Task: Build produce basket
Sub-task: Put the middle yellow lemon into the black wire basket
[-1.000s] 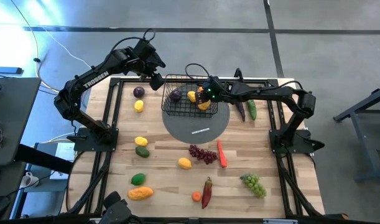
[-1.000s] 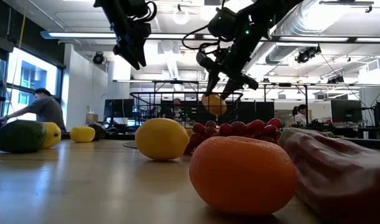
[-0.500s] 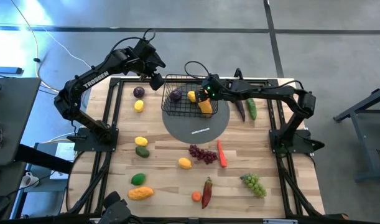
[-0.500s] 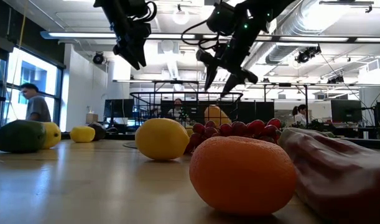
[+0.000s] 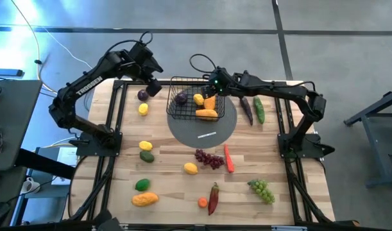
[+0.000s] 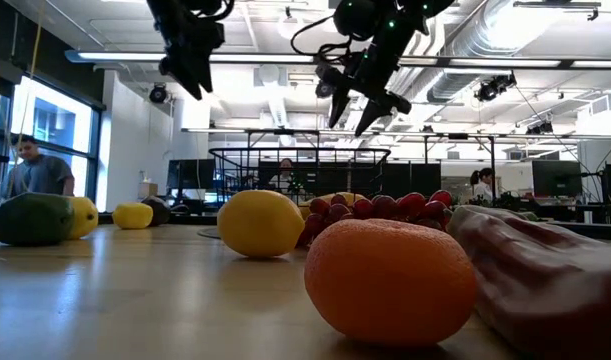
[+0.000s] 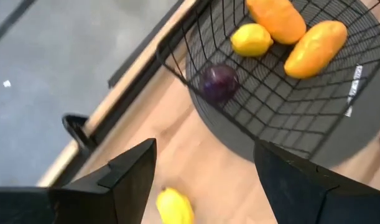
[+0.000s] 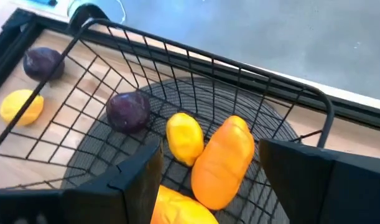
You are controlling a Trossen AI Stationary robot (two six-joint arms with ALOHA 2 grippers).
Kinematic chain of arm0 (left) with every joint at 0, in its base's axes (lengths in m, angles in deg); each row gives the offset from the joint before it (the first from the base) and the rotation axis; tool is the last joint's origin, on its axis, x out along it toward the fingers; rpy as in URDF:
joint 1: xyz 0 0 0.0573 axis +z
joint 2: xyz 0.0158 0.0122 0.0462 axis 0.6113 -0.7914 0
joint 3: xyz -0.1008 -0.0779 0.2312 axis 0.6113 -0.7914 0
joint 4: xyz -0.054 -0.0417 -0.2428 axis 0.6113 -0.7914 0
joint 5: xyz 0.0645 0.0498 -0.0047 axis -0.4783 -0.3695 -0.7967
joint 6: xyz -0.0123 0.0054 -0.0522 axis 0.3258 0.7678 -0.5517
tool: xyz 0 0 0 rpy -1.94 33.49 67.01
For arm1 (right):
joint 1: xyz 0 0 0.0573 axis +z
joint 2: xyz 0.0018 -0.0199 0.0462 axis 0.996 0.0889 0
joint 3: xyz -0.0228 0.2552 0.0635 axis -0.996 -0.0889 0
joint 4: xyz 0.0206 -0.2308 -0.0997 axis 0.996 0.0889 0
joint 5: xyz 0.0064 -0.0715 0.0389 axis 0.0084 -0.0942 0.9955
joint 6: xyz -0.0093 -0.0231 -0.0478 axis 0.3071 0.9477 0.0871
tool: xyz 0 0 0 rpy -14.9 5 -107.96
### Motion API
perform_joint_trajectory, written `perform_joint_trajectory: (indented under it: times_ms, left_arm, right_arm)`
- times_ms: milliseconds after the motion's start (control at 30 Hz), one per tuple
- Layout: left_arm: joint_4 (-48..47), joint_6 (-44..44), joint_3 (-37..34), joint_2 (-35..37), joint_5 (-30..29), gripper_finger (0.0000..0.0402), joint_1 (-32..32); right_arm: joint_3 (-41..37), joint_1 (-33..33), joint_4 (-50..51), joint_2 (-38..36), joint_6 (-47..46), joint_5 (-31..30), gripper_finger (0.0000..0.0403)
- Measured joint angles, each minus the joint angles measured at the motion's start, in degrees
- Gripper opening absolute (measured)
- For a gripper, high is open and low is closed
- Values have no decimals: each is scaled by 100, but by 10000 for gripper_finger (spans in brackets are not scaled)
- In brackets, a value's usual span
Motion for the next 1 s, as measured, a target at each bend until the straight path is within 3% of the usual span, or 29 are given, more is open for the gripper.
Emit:
perform_joint_trajectory:
  times_ms: [200,467,700,1000]
  left_arm:
    - [-299,-789,-347,484,364,258,-112]
    - [-371,-865,-723,1081,613,258,-605]
    - [-700,60,-1042,1361,687,258,-1164]
    - [-839,1985,-1525,1420,678,258,-1892]
  right_arm:
    - [380,5,330,0,94,60,248]
    - [934,-18,766,0,894,270,248]
    - [1431,-112,1506,0,1581,790,248]
    - [1764,-135,1952,0,1993,801,248]
